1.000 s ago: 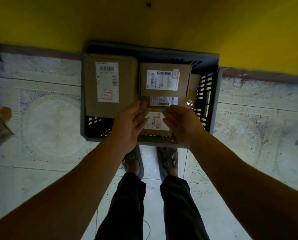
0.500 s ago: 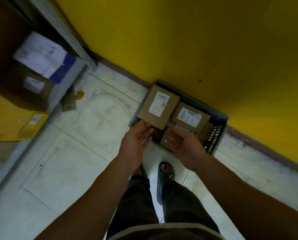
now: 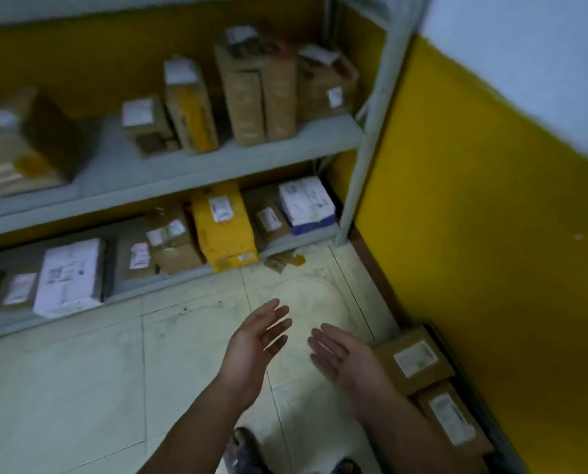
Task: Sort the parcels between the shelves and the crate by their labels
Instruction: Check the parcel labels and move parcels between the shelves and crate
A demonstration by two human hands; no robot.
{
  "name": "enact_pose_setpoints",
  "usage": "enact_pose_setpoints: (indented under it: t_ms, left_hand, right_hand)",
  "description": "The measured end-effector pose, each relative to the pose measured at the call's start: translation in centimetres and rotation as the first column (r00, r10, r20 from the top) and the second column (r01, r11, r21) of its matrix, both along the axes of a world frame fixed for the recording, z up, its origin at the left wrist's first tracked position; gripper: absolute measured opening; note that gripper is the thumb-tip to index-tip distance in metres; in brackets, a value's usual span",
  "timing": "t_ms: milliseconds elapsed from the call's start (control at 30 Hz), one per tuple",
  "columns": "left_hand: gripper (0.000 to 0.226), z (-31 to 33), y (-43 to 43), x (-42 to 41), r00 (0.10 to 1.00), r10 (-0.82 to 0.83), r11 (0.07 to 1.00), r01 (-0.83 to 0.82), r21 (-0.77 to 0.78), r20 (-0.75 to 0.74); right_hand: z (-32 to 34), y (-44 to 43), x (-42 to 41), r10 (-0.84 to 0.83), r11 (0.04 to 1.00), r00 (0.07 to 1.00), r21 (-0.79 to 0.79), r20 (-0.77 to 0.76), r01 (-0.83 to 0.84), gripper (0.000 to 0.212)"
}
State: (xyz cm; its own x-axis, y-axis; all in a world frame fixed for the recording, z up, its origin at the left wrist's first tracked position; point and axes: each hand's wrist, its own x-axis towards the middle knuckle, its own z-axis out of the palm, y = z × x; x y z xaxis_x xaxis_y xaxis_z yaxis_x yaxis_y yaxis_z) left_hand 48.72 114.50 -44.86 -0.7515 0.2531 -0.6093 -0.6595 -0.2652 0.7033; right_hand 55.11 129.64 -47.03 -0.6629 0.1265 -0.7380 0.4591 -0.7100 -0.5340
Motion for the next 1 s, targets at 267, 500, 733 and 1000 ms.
enact_pose_setpoints:
  t_ms: [267,500,733,1000]
  left_hand:
    - [0.033,5.0,-15.4,-3.7,0.971,0.216,0.976,-0.212,0.044,-0.105]
    - [0.041,6.3,-24.3,-6.2,0.927,0.346,0.938,-0.341,0.060,-0.144]
    - [0.031,5.9,-30.0,-10.0,0.887,0.449,0.893,-0.444,0.069,-0.103]
    - [0.028,5.7,-36.6,-20.1,0.849,0.505,0.861,-0.508,0.024,-0.154]
  right_hand:
    - [4.7,-13.9,-9.0,0.125,0.988,0.990,-0.078,-0.069,-0.130,0.027]
    - [6.8,-23.7,-14.0,0.255,0.960,0.961,-0.089,-0.107,-0.264,0.027]
    - [6.6,-30.2,-20.1,0.350,0.931,0.934,-0.086,-0.076,-0.356,0.027]
    - [5.9,-36.9,-31.6,0.412,0.902,0.904,-0.087,-0.114,-0.422,0.026]
